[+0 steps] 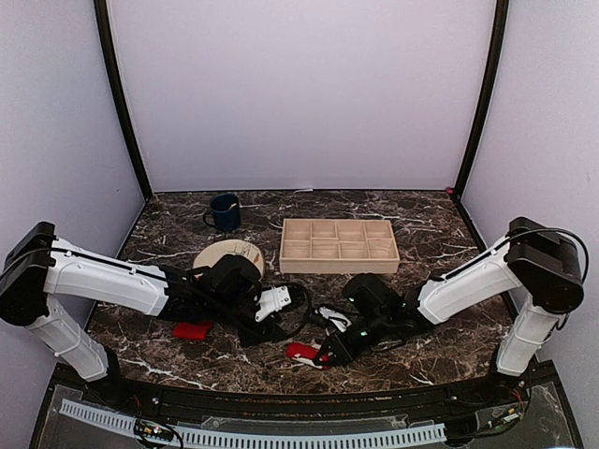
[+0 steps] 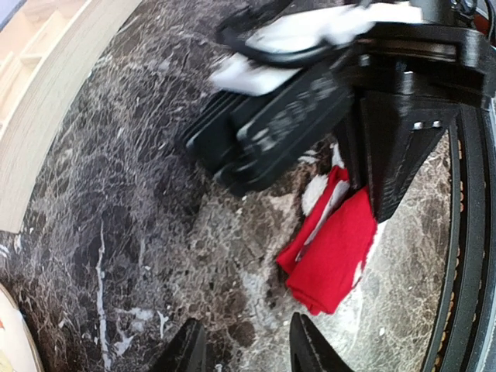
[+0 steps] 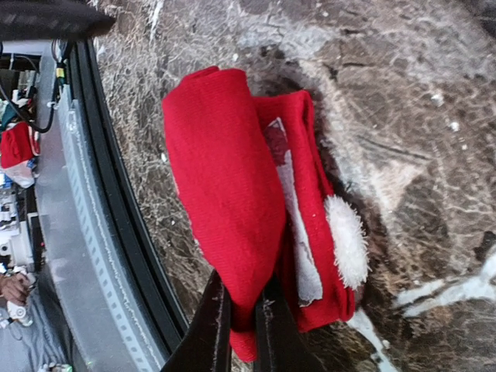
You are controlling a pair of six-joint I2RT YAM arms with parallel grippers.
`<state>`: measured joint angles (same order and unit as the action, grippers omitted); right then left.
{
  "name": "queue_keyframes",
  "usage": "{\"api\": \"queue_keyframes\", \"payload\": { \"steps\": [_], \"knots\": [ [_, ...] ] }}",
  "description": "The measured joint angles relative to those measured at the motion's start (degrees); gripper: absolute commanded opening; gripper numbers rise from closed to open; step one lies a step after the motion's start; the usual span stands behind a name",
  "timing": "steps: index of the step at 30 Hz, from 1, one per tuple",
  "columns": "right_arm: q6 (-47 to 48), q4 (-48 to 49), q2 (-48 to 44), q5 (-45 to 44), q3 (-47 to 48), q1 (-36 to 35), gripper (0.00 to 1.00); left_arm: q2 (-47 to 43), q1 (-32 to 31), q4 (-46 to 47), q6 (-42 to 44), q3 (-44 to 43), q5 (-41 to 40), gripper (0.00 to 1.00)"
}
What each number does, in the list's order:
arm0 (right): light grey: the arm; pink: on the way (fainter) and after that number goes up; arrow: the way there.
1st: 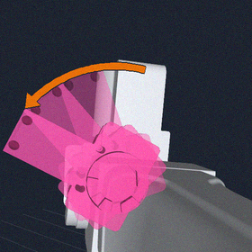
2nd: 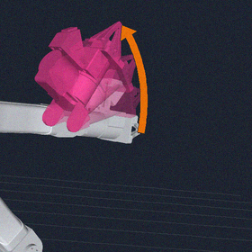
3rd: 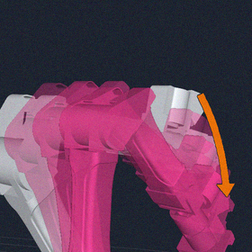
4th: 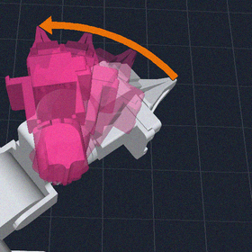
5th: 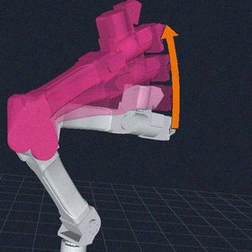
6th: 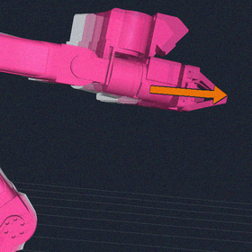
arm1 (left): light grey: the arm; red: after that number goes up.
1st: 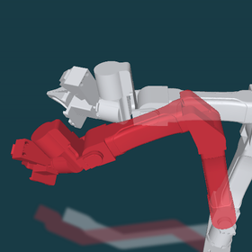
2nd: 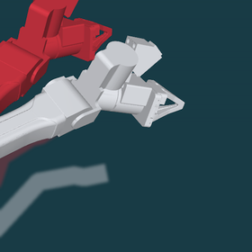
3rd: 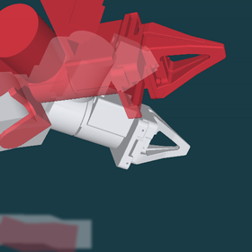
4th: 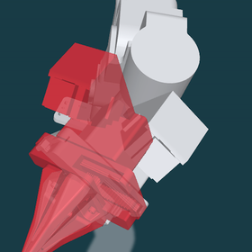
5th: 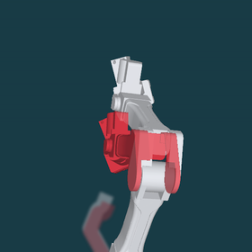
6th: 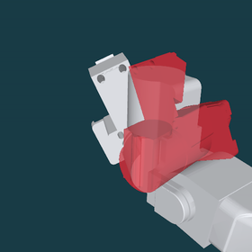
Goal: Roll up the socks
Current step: Roll the sock at the center of the board, then pick up the sock from the center of the board.
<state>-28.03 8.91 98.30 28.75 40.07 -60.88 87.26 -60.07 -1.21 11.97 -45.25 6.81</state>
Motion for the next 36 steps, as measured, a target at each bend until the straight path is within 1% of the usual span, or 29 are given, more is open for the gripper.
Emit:
{"api": "queue_keyframes", "payload": {
  "steps": [8,13,26,36],
  "knots": [
    [-2.95,2.14,2.49,7.72,0.00,1.73,0.03,-2.32,-6.54,6.05,4.48,3.04,-5.01,0.44],
    [-4.20,2.78,3.52,10.86,0.00,2.45,0.03,-2.05,-9.40,6.80,8.48,3.13,-6.75,0.45],
    [-5.33,2.84,4.35,13.86,0.02,3.19,0.03,3.63,-15.30,5.73,16.79,1.86,-9.57,0.45],
    [-5.44,2.91,4.98,15.17,0.24,3.30,0.03,6.12,-17.68,5.92,20.74,1.22,-12.09,0.45]
  ]
}}
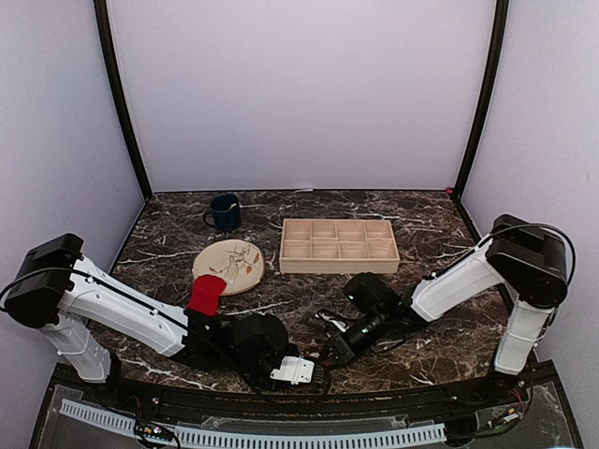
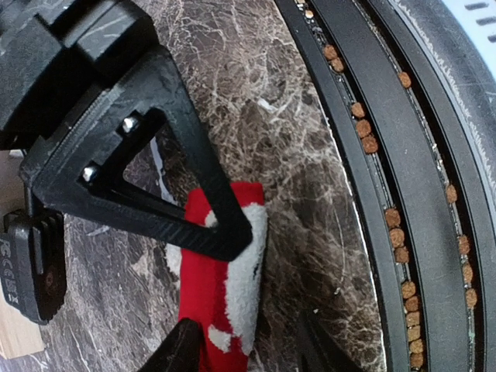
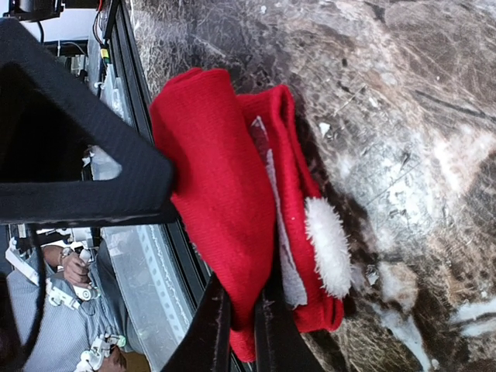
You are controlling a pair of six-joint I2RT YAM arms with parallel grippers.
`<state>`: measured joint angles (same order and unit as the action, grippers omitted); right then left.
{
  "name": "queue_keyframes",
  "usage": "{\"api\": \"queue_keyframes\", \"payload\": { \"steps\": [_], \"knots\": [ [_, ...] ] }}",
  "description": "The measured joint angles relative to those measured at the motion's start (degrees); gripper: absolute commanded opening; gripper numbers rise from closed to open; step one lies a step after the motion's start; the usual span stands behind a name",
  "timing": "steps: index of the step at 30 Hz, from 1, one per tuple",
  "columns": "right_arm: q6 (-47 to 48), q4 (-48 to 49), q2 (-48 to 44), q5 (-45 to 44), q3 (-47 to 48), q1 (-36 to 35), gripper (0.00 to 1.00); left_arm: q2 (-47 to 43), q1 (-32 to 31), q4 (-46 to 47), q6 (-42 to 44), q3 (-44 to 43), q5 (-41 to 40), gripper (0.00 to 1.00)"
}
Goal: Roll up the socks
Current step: Pick up the sock from the center of the board.
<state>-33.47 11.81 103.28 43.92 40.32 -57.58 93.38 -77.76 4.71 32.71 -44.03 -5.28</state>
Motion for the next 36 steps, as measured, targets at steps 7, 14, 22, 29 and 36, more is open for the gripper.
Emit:
{"api": "queue_keyframes", "payload": {
  "steps": [7,14,22,29,36],
  "knots": [
    [-0.04,0.00,0.00,0.07,0.02,0.00,0.03,2.84,-0.37,1.40,3.02,-0.48,-3.39,0.44],
    [-0.04,-0.02,0.07,0.35,0.02,0.00,0.03,5.49,-0.52,2.84,5.77,-2.23,-5.75,0.36],
    [-0.11,0.04,0.44,1.46,0.02,0.22,0.03,6.82,-0.55,1.27,7.02,-3.93,-5.99,0.27],
    [-0.79,-0.04,0.68,2.62,0.02,0.52,0.06,8.70,-0.79,-1.62,7.13,-6.71,-6.19,0.20],
    [-1.77,-0.04,0.68,3.41,-0.37,1.01,0.21,9.70,-0.85,-4.37,5.95,-8.90,-5.20,0.09]
  ]
}}
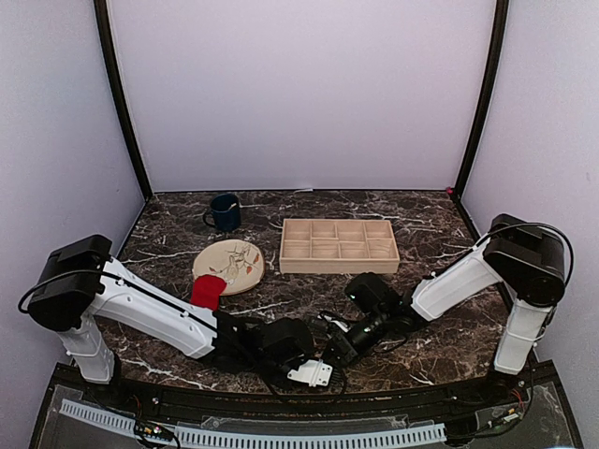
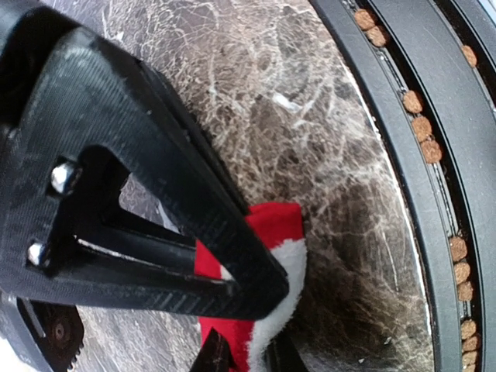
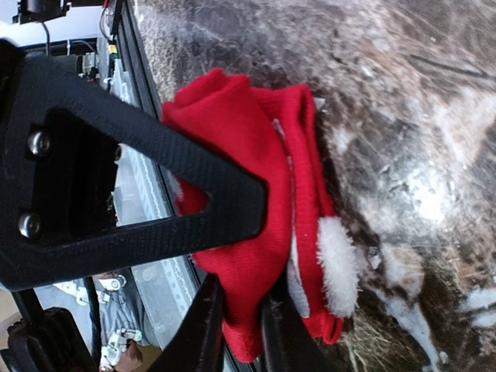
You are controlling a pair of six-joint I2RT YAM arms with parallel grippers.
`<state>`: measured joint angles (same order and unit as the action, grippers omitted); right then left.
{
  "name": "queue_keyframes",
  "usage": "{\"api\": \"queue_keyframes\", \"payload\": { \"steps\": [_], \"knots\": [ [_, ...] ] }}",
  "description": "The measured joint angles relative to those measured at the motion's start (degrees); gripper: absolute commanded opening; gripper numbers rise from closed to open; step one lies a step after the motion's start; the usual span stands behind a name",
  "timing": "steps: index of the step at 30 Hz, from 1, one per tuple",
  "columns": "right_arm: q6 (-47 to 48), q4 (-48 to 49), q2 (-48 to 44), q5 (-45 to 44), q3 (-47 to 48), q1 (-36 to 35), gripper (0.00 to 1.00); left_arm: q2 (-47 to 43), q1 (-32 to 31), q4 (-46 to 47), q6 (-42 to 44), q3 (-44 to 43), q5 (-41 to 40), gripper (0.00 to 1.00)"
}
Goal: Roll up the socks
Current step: Pick up the sock from the center of the board.
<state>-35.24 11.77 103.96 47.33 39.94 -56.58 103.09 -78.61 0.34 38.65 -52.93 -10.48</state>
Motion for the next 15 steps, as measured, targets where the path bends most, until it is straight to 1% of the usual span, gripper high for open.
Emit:
{"api": "queue_keyframes", "payload": {
  "steps": [5,7,15],
  "knots": [
    [-0.94,1.14,-0.20,0.52,-0.76,0.48,0.30,0.33,0.63,-0.48,-1.46,-0.76,1.90,0.06],
    [-1.27,2.01,-0.72,0.57,-1.42,0.66,0.32,0.42,1.05,-0.61,-1.90,-1.01,2.58,0.04],
    [-3.65,5.07,-3.45,-0.42,-5.27,1.70,0.37,1.53,2.62,-1.40,-3.69,-2.95,6.88,0.01]
  ]
}}
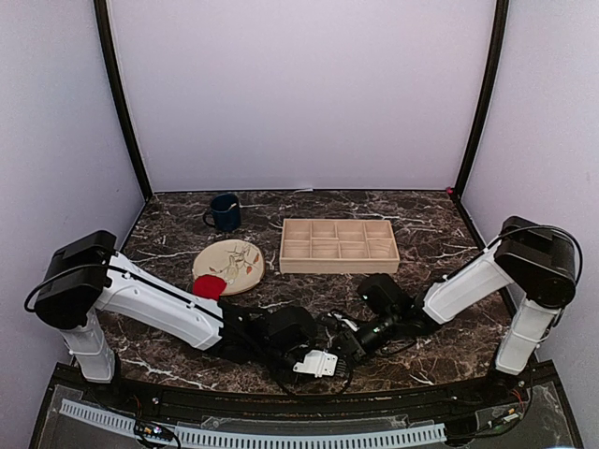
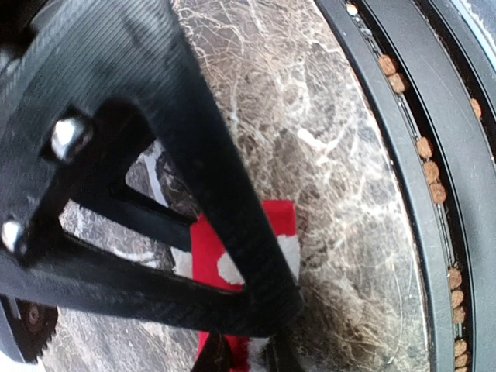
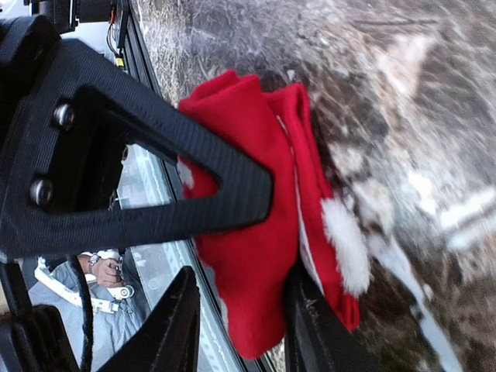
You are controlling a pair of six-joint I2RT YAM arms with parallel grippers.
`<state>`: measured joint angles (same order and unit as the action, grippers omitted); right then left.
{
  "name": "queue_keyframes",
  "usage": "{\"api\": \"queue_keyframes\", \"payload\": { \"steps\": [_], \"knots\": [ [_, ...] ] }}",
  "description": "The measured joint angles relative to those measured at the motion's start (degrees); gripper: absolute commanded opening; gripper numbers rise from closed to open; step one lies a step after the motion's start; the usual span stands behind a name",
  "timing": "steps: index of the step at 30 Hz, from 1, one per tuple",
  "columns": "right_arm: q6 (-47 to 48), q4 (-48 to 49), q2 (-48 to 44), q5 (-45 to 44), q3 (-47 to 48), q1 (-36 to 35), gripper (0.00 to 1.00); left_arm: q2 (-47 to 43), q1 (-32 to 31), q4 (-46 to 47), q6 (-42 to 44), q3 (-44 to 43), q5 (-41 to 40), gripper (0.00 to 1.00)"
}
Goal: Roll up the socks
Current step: Pick up the sock from the center of the board.
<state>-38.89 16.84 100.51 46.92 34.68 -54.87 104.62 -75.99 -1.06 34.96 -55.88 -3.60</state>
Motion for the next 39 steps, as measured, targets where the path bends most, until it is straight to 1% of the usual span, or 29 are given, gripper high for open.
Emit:
{"api": "queue_keyframes", "payload": {
  "steps": [6,18,28,32,39],
  "knots": [
    [-2.16,1.14,-3.13,-1.79,-2.82,0.98,0.41,0.04,1.27,0.00,-1.62,-0.13,1.40,0.00],
    [-3.89,-0.59,-11.96,-9.11,-5.51,2.99,0.44,-0.72,5.81,-1.29,-3.45,-0.13,3.13,0.00],
    [-4.63,-2.12,-19.56,-17.35,-7.58,4.96,0.45,-2.56,12.66,-7.06,-4.33,-1.40,1.16,0.00],
    [-4.52,-3.85,-22.16,-21.51,-7.89,5.14,0.45,-3.87,16.13,-9.73,-4.44,-4.11,-0.15,0.00],
    [-4.70,-4.76,-25.09,-27.93,-9.44,5.38,0.45,-4.09,22.18,-11.54,-4.28,-15.43,-3.85,0.00]
  ]
}}
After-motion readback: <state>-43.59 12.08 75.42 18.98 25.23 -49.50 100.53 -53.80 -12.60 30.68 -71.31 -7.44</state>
